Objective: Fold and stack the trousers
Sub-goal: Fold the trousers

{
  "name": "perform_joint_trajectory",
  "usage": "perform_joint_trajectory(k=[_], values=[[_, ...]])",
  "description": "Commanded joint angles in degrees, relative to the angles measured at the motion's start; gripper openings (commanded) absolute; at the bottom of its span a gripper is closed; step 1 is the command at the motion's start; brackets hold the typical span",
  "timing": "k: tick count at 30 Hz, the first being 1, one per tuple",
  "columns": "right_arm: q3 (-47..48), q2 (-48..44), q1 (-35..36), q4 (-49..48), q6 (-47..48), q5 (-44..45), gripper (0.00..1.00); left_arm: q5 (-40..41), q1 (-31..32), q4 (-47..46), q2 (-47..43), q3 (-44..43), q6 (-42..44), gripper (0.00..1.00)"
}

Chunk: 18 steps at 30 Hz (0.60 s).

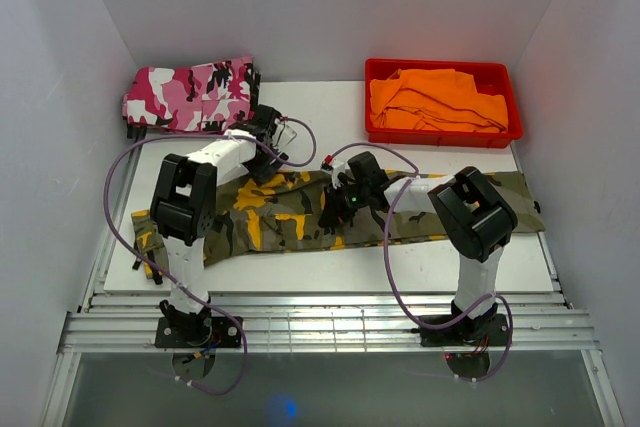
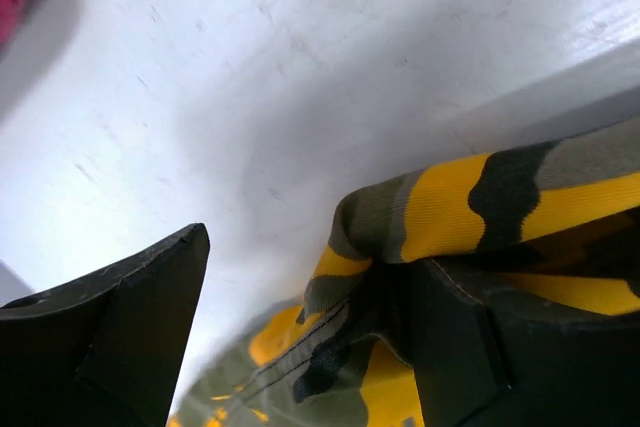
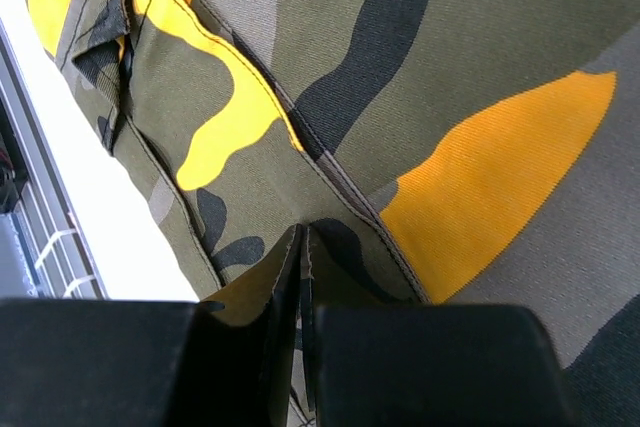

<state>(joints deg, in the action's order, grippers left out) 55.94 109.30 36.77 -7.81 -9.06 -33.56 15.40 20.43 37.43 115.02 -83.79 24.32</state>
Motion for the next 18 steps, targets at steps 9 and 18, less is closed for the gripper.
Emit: perform_joint_trajectory(k=[9, 18], values=[[-4.3, 7.5, -0.4, 10.7, 3.7, 15.8, 0.08, 8.3, -2.8, -1.6, 11.4, -23.5, 19.0, 0.85], [-3.5, 7.1, -0.3, 12.0, 4.5, 14.6, 0.08, -7.1, -7.5, 0.9, 14.9, -41.7, 14.6, 0.98]])
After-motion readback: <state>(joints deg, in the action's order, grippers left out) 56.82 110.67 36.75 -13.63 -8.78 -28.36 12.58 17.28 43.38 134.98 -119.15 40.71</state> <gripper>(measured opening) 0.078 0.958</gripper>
